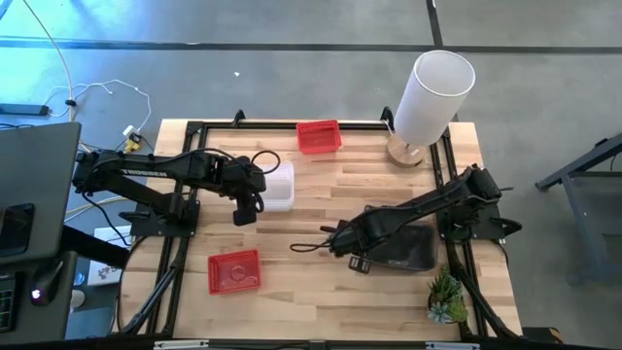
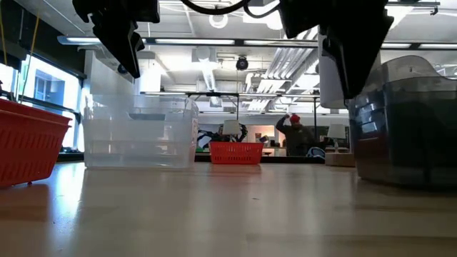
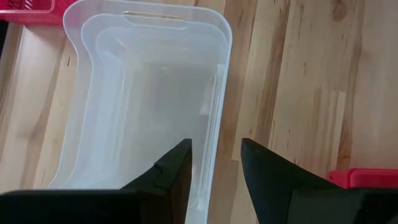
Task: Stack baskets by color
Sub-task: Move the black transparent bins to the middle right of the table, then stack the top red bin into the stacked red bins
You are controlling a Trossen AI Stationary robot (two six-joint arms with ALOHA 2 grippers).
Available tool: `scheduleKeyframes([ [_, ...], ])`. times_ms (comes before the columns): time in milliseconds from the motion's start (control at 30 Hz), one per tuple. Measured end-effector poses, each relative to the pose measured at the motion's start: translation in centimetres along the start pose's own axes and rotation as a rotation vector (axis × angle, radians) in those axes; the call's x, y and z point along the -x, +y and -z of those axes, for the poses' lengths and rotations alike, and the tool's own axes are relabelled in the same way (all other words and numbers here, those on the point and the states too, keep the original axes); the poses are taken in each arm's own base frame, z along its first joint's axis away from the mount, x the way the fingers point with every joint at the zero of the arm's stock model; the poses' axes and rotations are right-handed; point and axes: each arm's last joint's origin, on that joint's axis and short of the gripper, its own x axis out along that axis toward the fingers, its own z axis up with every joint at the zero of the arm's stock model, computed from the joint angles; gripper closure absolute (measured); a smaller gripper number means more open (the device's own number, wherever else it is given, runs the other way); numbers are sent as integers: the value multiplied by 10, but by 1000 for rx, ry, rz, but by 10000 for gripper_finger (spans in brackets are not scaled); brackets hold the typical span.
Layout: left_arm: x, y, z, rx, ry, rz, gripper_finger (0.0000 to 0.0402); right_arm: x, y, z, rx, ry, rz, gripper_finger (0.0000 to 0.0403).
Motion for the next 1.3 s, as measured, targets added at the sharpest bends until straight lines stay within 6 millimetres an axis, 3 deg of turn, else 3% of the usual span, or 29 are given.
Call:
scheduleKeyframes([
  [367, 0, 0, 0, -4, 0, 0, 277, 1, 9, 10, 28, -2, 45, 265],
  [667, 0, 0, 0, -88, 1, -1, 277, 12, -6, -10, 68, -177, 25, 265],
  [933, 0, 0, 2, -123, 25, -2, 277, 12, -52, -49, 145, -292, 68, 265],
  [1300, 0, 1, 5, -137, 53, -4, 277, 13, -152, -100, 198, -477, 123, 265],
])
